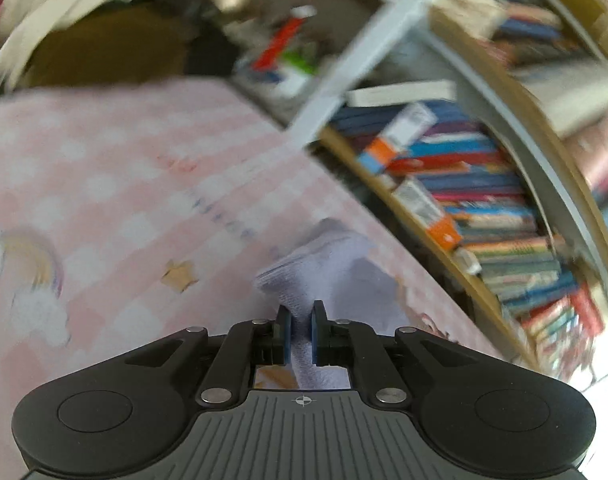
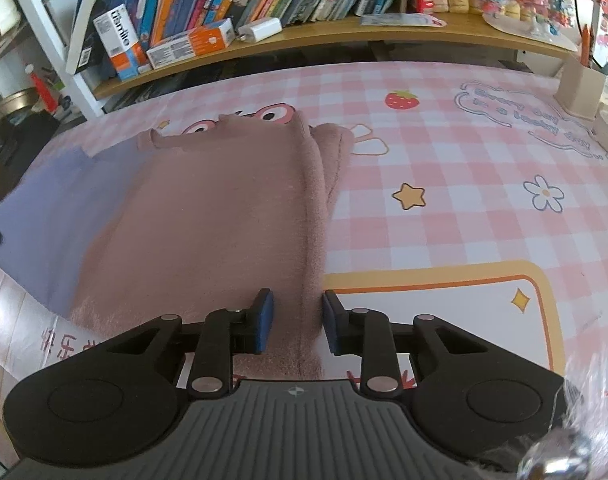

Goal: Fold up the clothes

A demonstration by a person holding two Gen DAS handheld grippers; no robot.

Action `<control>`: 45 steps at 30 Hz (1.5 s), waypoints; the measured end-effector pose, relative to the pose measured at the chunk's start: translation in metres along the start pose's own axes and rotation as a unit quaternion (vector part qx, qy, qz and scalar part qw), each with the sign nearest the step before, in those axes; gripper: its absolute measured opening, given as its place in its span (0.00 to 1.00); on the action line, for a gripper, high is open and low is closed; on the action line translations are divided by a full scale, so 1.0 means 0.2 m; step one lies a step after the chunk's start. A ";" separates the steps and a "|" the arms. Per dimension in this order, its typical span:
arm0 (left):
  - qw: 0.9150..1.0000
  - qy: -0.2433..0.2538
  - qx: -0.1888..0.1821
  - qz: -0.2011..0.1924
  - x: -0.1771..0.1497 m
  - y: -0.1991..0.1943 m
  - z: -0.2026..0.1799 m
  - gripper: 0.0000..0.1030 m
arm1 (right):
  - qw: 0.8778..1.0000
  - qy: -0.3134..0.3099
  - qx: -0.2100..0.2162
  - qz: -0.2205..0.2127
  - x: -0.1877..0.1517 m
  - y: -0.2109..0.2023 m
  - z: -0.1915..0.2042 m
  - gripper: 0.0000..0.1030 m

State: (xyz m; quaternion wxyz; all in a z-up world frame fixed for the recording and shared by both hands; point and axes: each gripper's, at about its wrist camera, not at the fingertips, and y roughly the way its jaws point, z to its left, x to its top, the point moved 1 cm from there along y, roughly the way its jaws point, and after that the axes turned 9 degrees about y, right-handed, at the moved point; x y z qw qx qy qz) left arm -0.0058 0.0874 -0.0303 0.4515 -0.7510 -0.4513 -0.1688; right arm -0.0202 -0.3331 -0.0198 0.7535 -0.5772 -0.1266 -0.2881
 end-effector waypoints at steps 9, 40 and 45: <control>0.995 -0.087 0.019 0.040 -0.06 0.06 0.15 0.12 | 1.000 -0.006 0.000 0.005 0.00 0.00 0.01 0.25; 0.991 -0.127 0.034 0.011 0.07 -0.01 0.37 0.08 | 0.997 -0.055 0.037 0.032 -0.04 0.09 0.27 0.25; 0.996 -0.085 0.033 -0.011 0.13 -0.07 0.28 0.08 | 0.996 -0.064 0.052 0.038 -0.03 0.10 0.28 0.25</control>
